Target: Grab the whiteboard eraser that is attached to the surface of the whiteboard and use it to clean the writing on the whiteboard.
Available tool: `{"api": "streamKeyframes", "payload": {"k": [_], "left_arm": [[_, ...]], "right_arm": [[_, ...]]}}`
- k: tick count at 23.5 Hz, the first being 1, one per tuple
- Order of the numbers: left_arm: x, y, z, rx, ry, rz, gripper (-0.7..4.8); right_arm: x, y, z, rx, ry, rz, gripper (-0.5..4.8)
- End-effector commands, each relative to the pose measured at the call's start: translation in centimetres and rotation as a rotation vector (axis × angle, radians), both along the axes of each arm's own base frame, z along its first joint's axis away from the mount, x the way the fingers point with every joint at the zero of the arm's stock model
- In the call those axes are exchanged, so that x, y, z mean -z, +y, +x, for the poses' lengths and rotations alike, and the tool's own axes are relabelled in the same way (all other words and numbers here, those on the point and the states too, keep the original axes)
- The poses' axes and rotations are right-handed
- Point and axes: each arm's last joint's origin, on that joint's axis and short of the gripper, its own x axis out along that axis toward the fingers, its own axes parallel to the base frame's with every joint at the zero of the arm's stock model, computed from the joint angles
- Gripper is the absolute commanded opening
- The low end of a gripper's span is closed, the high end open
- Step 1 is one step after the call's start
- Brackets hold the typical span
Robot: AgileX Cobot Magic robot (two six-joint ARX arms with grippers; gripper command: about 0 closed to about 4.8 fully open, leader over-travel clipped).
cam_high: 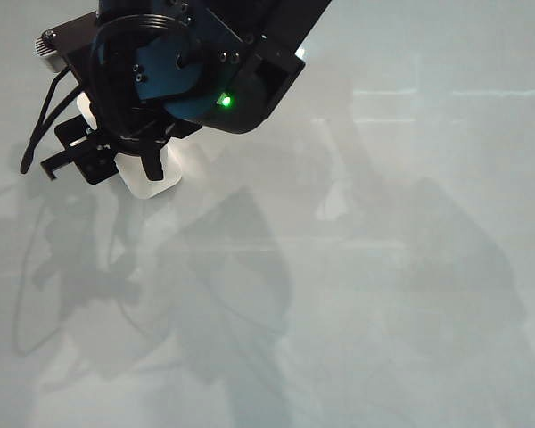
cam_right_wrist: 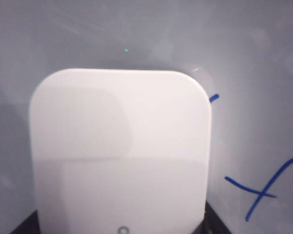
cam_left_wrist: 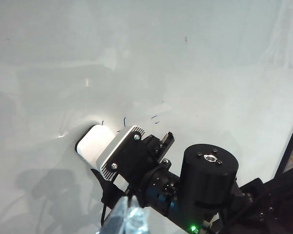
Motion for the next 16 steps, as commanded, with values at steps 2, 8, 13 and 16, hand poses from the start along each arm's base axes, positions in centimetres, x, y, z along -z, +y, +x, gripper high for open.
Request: {"api": "streamKeyframes", "payload": {"k": [2,8,13,16], "left_arm": [[-0.2,0.0,0.0,-0.003,-0.013,-0.006,-0.05],[-0.2,0.0,0.0,-0.003,-0.014,-0.003,-0.05],[-0.2,0.0,0.0,-0.003,-0.014,-0.003,-0.05],[-0.2,0.0,0.0,-0.003,-0.013,-0.003,-0.05]], "right_arm": [[-1.3,-1.3,1.0,0.207,-0.05,-0.013,1.34],[-1.7,-0.5,-0.4,0.254,-0.085,-0.083,1.34],[-2.7,-0.4,-1.2,0.315,-0.153,-0.134,1.34],[-3.7,-0.4,-1.8,0.33,-0.212,-0.155,1.34]]}}
